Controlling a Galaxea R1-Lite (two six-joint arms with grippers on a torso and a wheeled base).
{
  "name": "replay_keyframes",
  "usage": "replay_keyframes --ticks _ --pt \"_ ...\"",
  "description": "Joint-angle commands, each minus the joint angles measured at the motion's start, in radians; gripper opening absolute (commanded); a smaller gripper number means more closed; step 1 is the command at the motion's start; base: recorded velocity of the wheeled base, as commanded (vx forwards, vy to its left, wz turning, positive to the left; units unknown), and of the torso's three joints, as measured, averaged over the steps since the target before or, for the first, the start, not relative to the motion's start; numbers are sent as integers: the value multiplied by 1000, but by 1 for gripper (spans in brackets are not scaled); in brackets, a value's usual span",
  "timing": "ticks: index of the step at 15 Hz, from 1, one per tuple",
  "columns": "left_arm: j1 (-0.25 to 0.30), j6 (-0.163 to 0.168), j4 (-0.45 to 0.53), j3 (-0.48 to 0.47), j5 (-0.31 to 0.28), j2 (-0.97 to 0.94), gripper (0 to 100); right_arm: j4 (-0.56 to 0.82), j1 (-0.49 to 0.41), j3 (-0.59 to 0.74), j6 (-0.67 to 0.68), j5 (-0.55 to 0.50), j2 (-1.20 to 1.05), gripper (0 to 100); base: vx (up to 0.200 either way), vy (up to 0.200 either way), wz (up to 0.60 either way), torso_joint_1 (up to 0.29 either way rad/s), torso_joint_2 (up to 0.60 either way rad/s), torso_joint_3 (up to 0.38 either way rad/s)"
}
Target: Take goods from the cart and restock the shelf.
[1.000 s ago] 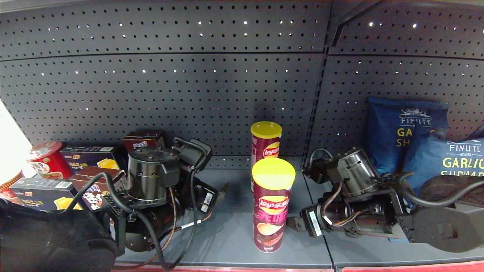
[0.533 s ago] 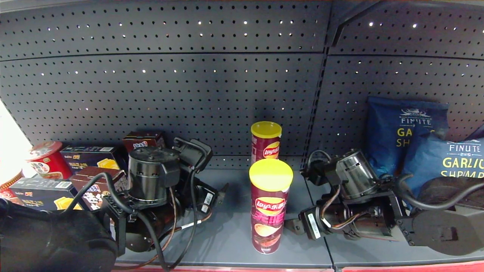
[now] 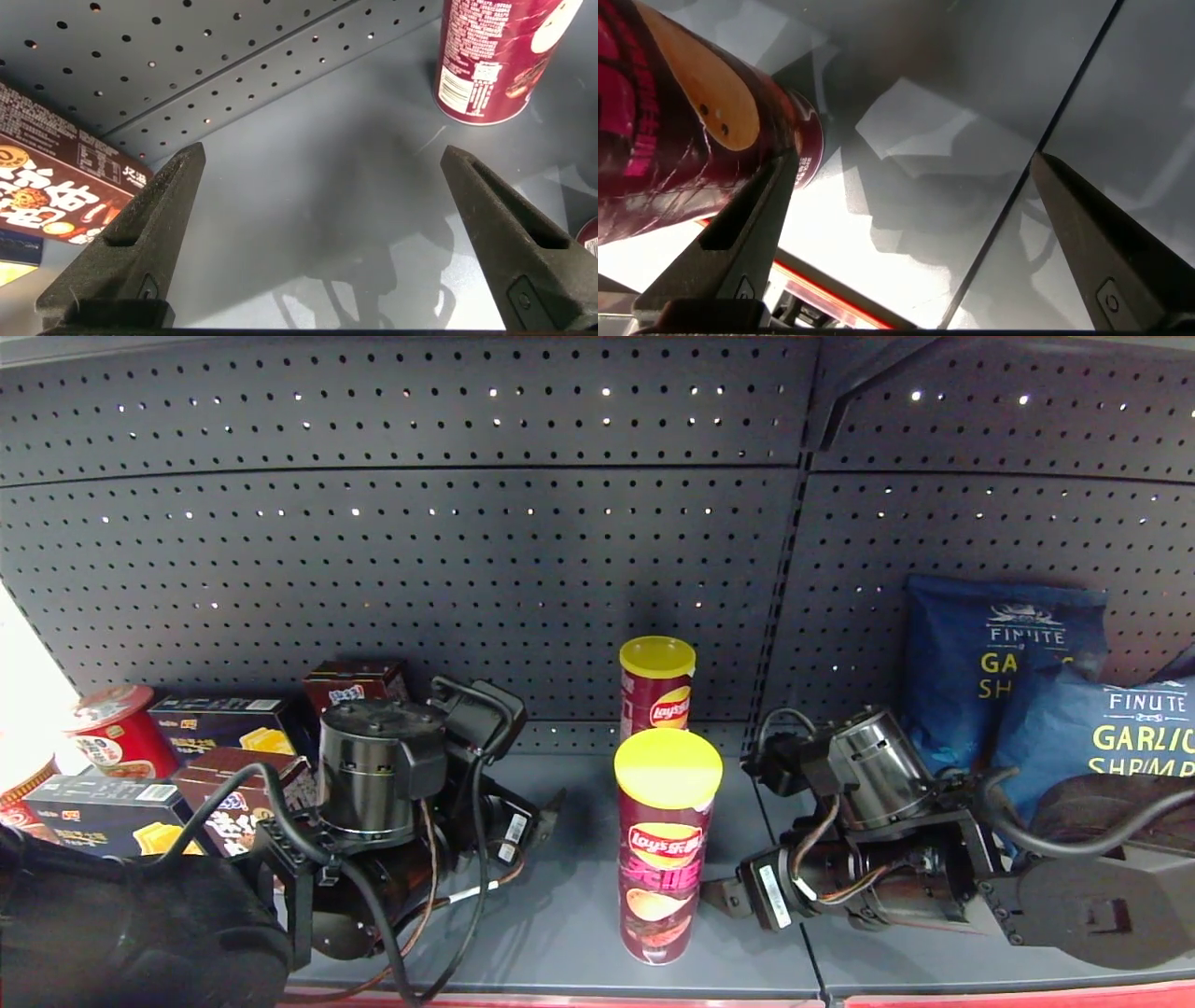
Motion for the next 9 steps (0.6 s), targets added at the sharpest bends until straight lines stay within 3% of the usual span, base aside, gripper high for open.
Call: replay_keyframes --ticks 1,9 --pt "0 0 0 -2 0 3 100 1 -3 8 0 -1 -7 100 0 0 0 0 0 0" --pt "-6 -3 -14 15 0 -68 100 19 -20 37 108 -5 -242 100 0 0 0 0 0 0"
